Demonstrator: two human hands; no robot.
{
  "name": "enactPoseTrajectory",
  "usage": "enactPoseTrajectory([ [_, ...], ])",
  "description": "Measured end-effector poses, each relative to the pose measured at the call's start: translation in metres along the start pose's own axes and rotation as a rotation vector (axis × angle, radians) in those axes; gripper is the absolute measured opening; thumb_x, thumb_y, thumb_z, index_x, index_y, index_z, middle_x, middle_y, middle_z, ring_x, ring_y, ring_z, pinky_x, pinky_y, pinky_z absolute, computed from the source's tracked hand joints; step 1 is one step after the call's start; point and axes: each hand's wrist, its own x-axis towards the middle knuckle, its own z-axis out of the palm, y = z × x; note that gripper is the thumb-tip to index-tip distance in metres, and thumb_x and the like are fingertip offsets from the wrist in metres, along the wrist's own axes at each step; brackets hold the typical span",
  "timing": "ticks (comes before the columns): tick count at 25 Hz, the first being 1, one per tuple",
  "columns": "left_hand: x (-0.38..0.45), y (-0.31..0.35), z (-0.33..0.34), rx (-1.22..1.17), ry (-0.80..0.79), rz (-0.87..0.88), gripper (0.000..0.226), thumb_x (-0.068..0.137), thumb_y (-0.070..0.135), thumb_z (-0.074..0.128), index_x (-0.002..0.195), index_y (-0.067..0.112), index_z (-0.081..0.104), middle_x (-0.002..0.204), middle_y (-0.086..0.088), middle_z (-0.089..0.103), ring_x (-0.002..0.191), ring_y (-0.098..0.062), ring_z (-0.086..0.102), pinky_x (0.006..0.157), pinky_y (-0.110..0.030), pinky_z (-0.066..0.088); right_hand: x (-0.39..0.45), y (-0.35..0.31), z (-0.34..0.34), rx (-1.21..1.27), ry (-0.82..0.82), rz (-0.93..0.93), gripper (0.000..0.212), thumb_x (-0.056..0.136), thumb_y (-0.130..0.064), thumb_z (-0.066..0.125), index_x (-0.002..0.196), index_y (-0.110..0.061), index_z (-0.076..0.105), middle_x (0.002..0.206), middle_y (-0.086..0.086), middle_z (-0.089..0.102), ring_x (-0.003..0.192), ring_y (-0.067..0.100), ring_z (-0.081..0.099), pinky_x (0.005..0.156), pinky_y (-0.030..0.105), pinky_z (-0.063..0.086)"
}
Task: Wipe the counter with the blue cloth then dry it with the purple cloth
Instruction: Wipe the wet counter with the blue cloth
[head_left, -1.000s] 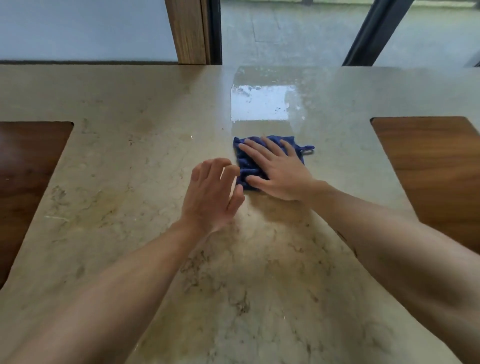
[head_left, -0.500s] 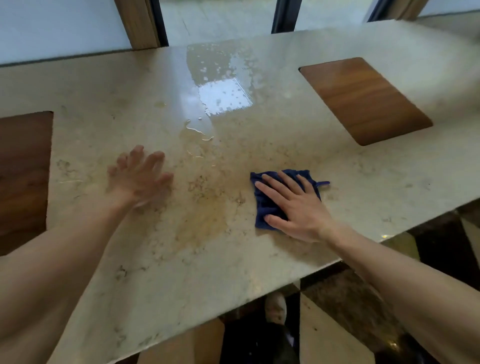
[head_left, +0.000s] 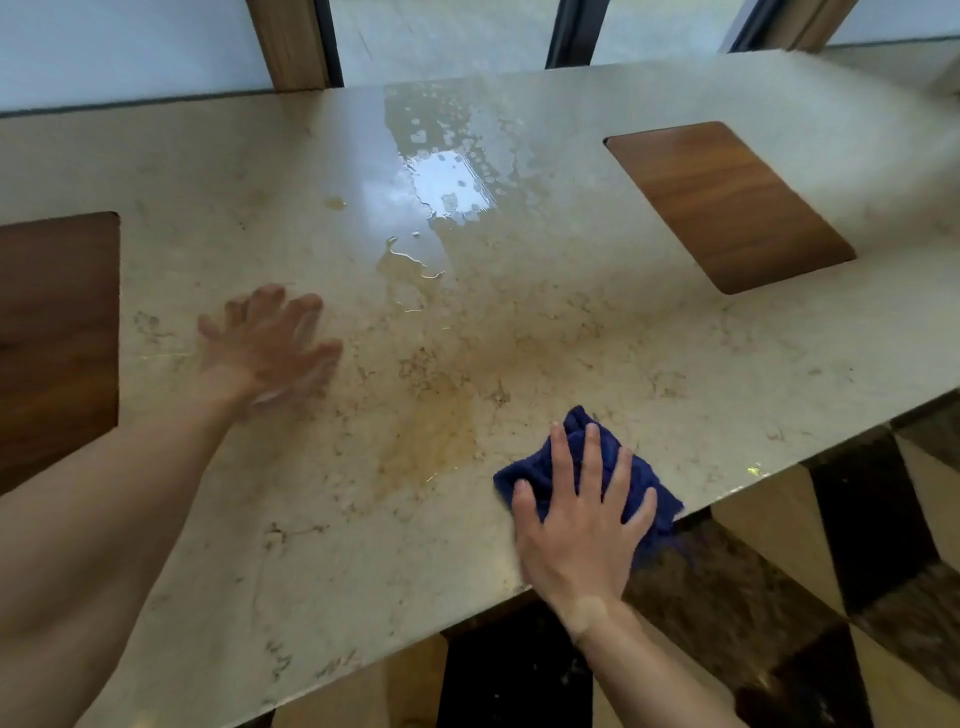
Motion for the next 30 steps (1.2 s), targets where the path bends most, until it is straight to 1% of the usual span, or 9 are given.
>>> enactPoseTrajectory([
  [4, -0.008, 0.0, 0.011, -0.016, 0.041, -0.007, 0.076, 0.081, 0.084, 0.026, 0.148, 0.05, 0.015, 0.162, 0.004, 0.005, 0.147, -0.03, 0.006, 0.115, -0.064, 0.009, 0.038, -0.051, 0.003, -0.032, -0.038, 0.09, 0.076, 0.09, -0.067, -0.001, 0.159, -0.035, -0.004, 0.169, 0.002, -0.008, 0.153, 0.038, -0.005, 0.116, 0.068, -0.002],
  [9, -0.01, -0.002, 0.017, -0.009, 0.131, 0.0, 0.084, 0.072, 0.087, 0.011, 0.148, 0.051, 0.02, 0.161, 0.003, 0.012, 0.145, -0.028, 0.009, 0.115, -0.06, 0.008, 0.118, -0.112, -0.004, 0.014, -0.075, 0.121, 0.073, 0.095, -0.063, 0.009, 0.157, -0.033, -0.013, 0.167, 0.004, -0.018, 0.151, 0.04, -0.017, 0.115, 0.07, -0.006],
  [12, -0.009, -0.003, 0.023, 0.024, 0.165, 0.004, 0.081, 0.075, 0.087, 0.014, 0.148, 0.051, 0.022, 0.16, 0.002, 0.019, 0.144, -0.031, 0.015, 0.114, -0.063, 0.01, 0.183, -0.152, -0.004, 0.031, -0.053, 0.073, 0.072, 0.098, -0.062, 0.014, 0.159, -0.032, -0.009, 0.168, 0.006, -0.013, 0.151, 0.042, -0.015, 0.114, 0.072, -0.005],
  [16, -0.012, -0.005, 0.023, 0.022, 0.248, 0.074, 0.073, 0.081, 0.079, 0.033, 0.142, 0.04, 0.041, 0.15, -0.007, 0.041, 0.133, -0.04, 0.038, 0.106, -0.07, 0.024, 0.286, -0.211, -0.007, 0.027, -0.03, -0.014, 0.071, 0.097, -0.061, 0.017, 0.159, -0.033, -0.003, 0.169, 0.007, -0.008, 0.151, 0.043, -0.011, 0.113, 0.072, -0.007],
  [20, -0.013, -0.002, 0.019, -0.012, 0.305, 0.093, 0.072, 0.078, 0.074, 0.048, 0.139, 0.036, 0.052, 0.149, -0.008, 0.046, 0.131, -0.04, 0.042, 0.106, -0.07, 0.026, 0.396, -0.267, -0.013, 0.041, -0.05, -0.09, 0.072, 0.096, -0.06, 0.018, 0.16, -0.032, -0.002, 0.169, 0.006, -0.006, 0.152, 0.041, -0.009, 0.113, 0.072, -0.009],
  [24, -0.009, -0.002, 0.022, -0.027, 0.394, 0.105, 0.073, 0.068, 0.074, 0.059, 0.13, 0.035, 0.065, 0.142, -0.01, 0.057, 0.125, -0.038, 0.048, 0.1, -0.072, 0.033, 0.487, -0.32, -0.02, 0.064, -0.029, -0.172, 0.079, 0.093, -0.058, 0.024, 0.16, -0.026, -0.001, 0.169, 0.002, 0.004, 0.153, 0.037, -0.003, 0.115, 0.068, -0.007],
  [26, -0.006, -0.003, 0.027, 0.002, 0.44, 0.108, 0.072, 0.068, 0.076, 0.059, 0.127, 0.037, 0.066, 0.139, -0.01, 0.059, 0.122, -0.037, 0.051, 0.097, -0.072, 0.036, 0.522, -0.341, -0.024, 0.104, -0.037, -0.267, 0.08, 0.09, -0.057, 0.031, 0.159, -0.022, 0.009, 0.168, 0.001, 0.013, 0.153, 0.034, 0.002, 0.117, 0.065, -0.006],
  [28, -0.006, -0.002, 0.03, 0.007, 0.445, 0.107, 0.071, 0.07, 0.078, 0.057, 0.128, 0.038, 0.066, 0.14, -0.009, 0.058, 0.123, -0.036, 0.05, 0.097, -0.072, 0.036, 0.547, -0.361, -0.026, 0.126, -0.056, -0.41, 0.076, 0.087, -0.055, 0.038, 0.155, -0.025, 0.023, 0.162, 0.003, 0.027, 0.153, 0.03, 0.009, 0.118, 0.063, -0.003],
  [30, -0.006, -0.003, 0.031, -0.004, 0.423, 0.102, 0.071, 0.071, 0.078, 0.057, 0.13, 0.039, 0.064, 0.142, -0.008, 0.056, 0.126, -0.036, 0.049, 0.099, -0.072, 0.035, 0.564, -0.371, -0.026, 0.092, -0.067, -0.552, 0.071, 0.084, -0.055, 0.04, 0.15, -0.03, 0.03, 0.157, 0.006, 0.036, 0.151, 0.028, 0.015, 0.117, 0.063, 0.003],
])
